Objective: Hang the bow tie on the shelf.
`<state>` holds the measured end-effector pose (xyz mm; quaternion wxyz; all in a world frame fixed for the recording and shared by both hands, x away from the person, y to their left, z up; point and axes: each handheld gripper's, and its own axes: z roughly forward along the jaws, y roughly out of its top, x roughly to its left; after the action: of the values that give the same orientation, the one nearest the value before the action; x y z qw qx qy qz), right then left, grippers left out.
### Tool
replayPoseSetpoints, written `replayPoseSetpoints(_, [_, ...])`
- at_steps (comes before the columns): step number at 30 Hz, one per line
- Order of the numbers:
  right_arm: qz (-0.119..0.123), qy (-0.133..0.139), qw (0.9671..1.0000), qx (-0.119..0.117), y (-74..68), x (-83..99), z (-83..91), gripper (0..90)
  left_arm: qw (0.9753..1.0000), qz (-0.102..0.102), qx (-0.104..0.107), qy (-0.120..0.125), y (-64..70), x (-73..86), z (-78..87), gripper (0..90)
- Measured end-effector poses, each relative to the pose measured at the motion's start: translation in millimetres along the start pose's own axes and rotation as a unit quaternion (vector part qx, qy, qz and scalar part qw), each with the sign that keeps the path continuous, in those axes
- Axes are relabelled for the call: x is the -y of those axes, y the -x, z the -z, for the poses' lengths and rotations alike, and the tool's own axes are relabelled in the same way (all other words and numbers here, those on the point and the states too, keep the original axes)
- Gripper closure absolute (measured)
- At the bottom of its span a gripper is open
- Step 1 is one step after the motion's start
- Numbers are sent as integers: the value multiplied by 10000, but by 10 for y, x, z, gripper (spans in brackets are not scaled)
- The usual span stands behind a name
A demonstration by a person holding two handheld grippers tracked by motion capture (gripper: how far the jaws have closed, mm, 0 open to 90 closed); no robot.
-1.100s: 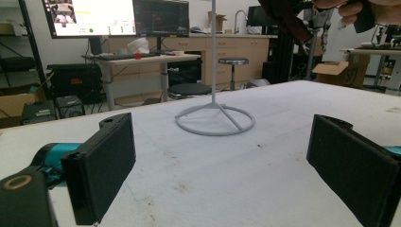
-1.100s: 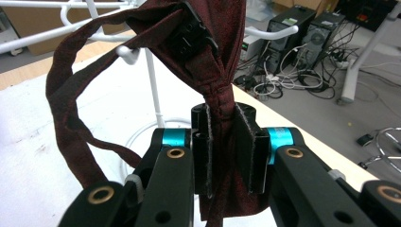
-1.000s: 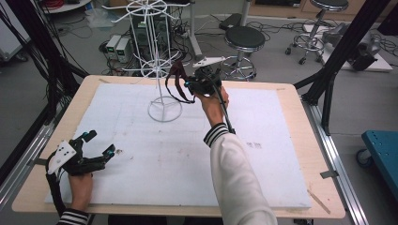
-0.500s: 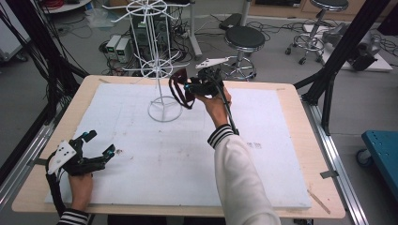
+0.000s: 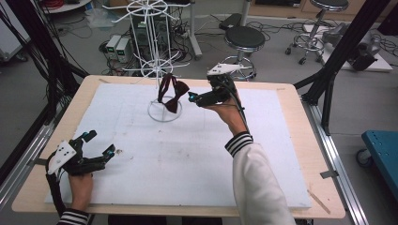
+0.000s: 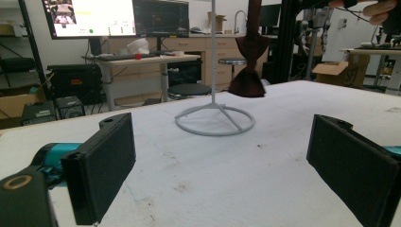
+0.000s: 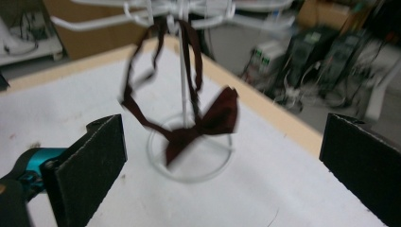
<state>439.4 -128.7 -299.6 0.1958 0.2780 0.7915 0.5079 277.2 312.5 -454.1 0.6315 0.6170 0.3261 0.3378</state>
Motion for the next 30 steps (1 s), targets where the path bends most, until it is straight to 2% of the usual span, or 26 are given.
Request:
replayPoseSetpoints(4, [-25, 81, 9999, -82, -21, 118, 166, 7, 10000, 8, -4, 2, -1, 0, 0, 92])
replayPoseSetpoints(11, [7, 289, 9996, -33, -114, 540, 603, 7, 10000, 35, -24, 17, -2, 0, -3, 92])
replayPoseSetpoints(18, [-83, 794, 9967, 176, -174, 1035, 1120, 7, 10000, 3, -14, -3, 1, 0, -1, 92])
replayPoseSetpoints(20, [-156, 787, 9965, 238, -178, 1128, 1238, 7, 10000, 1, -21, -2, 3, 0, -3, 92])
replayPoseSetpoints(21, [-157, 1006, 9944, 272, -190, 1186, 1295, 7, 10000, -2, -16, 0, 2, 0, -2, 92])
replayPoseSetpoints(22, [-190, 1130, 9929, 305, -197, 1239, 1343, 7, 10000, -1, -19, -2, 3, 0, -3, 92])
replayPoseSetpoints(30, [-318, 1149, 9907, 655, -255, 1673, 1507, 7, 10000, -36, -31, -34, 7, -3, -9, 92])
